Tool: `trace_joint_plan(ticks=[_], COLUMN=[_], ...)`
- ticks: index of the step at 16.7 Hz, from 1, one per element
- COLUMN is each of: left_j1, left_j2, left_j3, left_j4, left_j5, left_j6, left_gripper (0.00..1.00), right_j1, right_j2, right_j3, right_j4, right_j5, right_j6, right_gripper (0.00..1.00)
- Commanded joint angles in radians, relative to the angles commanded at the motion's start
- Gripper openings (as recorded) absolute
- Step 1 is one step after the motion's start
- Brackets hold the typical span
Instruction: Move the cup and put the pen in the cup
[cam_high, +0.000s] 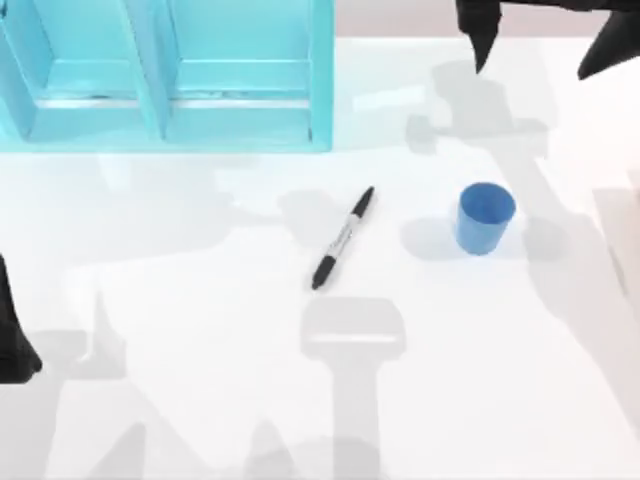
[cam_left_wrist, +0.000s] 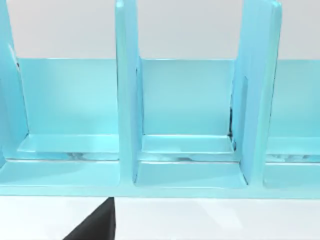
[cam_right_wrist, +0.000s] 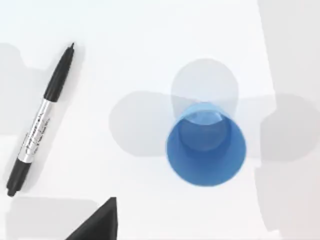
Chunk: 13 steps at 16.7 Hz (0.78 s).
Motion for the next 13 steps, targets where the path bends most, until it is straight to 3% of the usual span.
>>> trace_joint_plan(ticks=[5, 6, 9, 13], left_j1=[0.0, 0.0, 0.0, 0.0], left_j2=[0.0, 0.0, 0.0, 0.0], left_j3=[0.0, 0.0, 0.0, 0.0], left_j4=[0.0, 0.0, 0.0, 0.0], left_j5=[0.0, 0.0, 0.0, 0.0], left_j6=[0.0, 0.0, 0.0, 0.0], left_gripper=[1.0, 1.0, 1.0, 1.0], right_j1=[0.0, -0.005, 0.008, 0.068], right_j2=[0.006, 0.115, 0.103, 0.056], right_j3=[0.035, 0.273, 0.239, 0.048], right_j4=[-0.032, 0.027, 0.06, 0.205], right_j5=[0.0, 0.009, 0.006, -0.01], right_j6=[-0.002, -0.001, 0.031, 0.18], right_gripper=[1.0, 1.0, 1.0, 1.0])
